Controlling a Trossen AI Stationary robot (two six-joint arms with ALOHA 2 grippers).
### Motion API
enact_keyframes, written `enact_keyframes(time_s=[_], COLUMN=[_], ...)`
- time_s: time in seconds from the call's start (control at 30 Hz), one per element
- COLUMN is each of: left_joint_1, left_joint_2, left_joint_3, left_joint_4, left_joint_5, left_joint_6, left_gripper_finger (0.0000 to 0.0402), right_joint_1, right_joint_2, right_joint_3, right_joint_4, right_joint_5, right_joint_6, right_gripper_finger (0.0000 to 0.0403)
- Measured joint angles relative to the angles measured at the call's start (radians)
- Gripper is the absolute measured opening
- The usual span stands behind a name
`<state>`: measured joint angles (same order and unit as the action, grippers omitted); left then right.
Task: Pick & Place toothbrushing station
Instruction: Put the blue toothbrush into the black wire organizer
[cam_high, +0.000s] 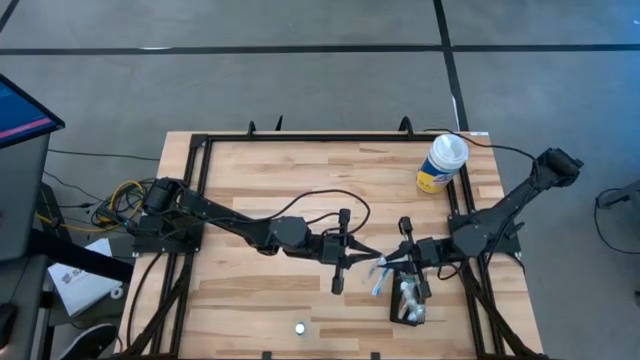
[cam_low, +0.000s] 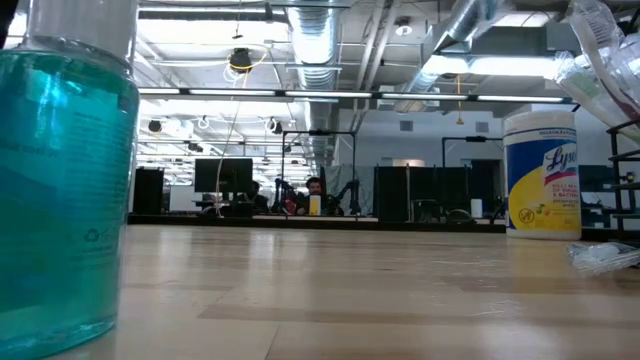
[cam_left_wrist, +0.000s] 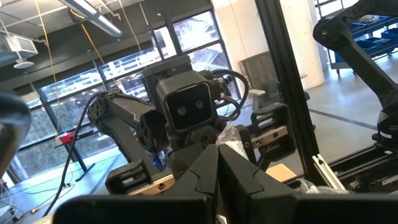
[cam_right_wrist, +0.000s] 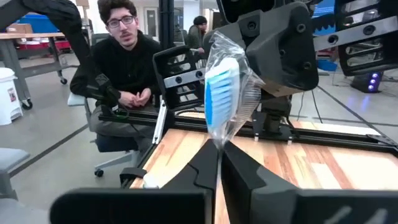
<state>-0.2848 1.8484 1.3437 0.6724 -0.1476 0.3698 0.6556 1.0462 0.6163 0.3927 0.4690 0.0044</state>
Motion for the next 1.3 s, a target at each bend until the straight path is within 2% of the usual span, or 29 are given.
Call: enact_keyframes(time_s=[0.4,0.53,0.67,0.8,1.07,1.3], left_joint_1=[0.0,-0.002,-0.006,-0.014,-0.019,-0.019], left_joint_2=[0.0,-0.008,-0.022,-0.027,-0.025,-0.025], left_joint_3=[0.0,-0.001,-0.001,-0.001,-0.001,-0.001], left_joint_4=[0.0,-0.004,-0.01,-0.021,-0.03,-0.056], left_joint_5=[-0.008,-0.058,-0.064,-0.065,-0.065,-0.063], left_joint_6=[-0.011,-0.011,-0.013,-0.019,-0.017,-0.123], left_gripper_finger=[0.0015,0.004,0.007,0.0085,0.0088,0.0088], right_joint_1=[0.0,0.0,0.019,0.065,0.194,0.27], right_joint_2=[0.0,-0.002,-0.03,-0.062,-0.081,-0.081], right_joint_3=[0.0,0.0,0.0,0.0,0.0,0.0], right_joint_4=[-0.004,-0.005,-0.019,-0.054,-0.074,-0.07], right_joint_5=[0.0,0.0,0.011,0.061,0.182,0.238], right_joint_6=[-0.004,-0.005,-0.005,-0.01,-0.016,-0.009], right_gripper_finger=[0.0,0.0,0.0,0.0,0.0,0.0])
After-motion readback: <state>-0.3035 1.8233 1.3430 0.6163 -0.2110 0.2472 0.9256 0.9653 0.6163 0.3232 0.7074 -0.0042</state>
